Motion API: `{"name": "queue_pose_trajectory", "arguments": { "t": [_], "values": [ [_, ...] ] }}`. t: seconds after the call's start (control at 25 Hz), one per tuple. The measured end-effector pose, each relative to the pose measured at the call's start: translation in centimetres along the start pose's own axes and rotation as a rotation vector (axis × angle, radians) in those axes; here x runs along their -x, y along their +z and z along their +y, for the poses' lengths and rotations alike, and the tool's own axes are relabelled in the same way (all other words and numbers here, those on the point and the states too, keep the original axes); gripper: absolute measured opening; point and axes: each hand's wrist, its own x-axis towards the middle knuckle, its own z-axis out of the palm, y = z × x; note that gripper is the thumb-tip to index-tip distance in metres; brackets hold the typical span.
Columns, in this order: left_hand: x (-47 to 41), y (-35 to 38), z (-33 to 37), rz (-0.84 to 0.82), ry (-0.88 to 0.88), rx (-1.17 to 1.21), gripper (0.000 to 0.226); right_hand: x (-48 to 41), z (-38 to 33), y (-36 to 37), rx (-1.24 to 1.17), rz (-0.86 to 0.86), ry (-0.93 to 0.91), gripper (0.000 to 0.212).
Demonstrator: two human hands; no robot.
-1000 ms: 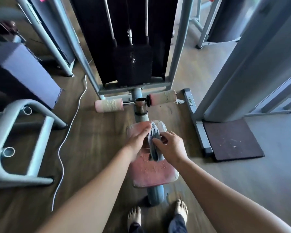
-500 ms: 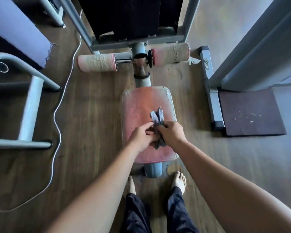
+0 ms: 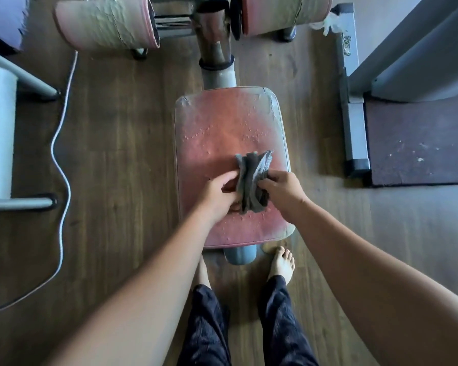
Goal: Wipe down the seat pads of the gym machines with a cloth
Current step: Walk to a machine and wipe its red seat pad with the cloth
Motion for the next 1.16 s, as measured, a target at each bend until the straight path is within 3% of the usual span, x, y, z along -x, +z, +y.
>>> {"name": "queue_pose_trajectory", "arguments": {
  "t": [0.12,0.24,0.36,0.44,0.52,0.68,0.76,0.92,1.16],
  "values": [
    [-0.2,-0.5,-1.5,0.081,-0.037,-0.03,0.039,-0.7,0.8,-1.3,0.233,0.132,-0.04,0.007],
    [-0.7,-1.4,-2.7,0.247,0.036,-0.295,0.038,-0.8,1.4,-2.3,0.3,0.244,-0.028,0.039],
    [-0.8,-2.3,-2.6,0.359,0.145,-0.397,0.032,-0.3,1.5,-2.5,0.549,0.298,-0.323,0.041],
    [-0.7,-3.2,-2.3,0.424,0.244,-0.502,0.028,-0.3,1.5,-2.4,0.706,0.28,-0.583,0.042],
    [-1.0,-4.2,-2.3,0.477,0.375,-0.662,0.028,-0.8,1.5,-2.0,0.829,0.232,-0.724,0.048],
    [-1.9,-5.8,-3.8,0.538,0.478,-0.803,0.046,-2.2,1.7,0.7,1.103,-0.003,-0.715,0.071],
    [-2.3,-6.6,-4.8,0.492,0.472,-0.887,0.058,-3.0,2.0,2.1,1.159,-0.047,-0.689,0.075],
    [-2.8,-6.9,-6.9,0.382,0.488,-1.024,0.069,-2.8,4.2,3.7,1.221,0.007,-0.666,0.078],
    [-3.3,-5.8,-8.3,0.416,0.482,-1.031,0.071,-4.9,3.7,3.5,1.22,0.02,-0.707,0.069]
  ]
}}
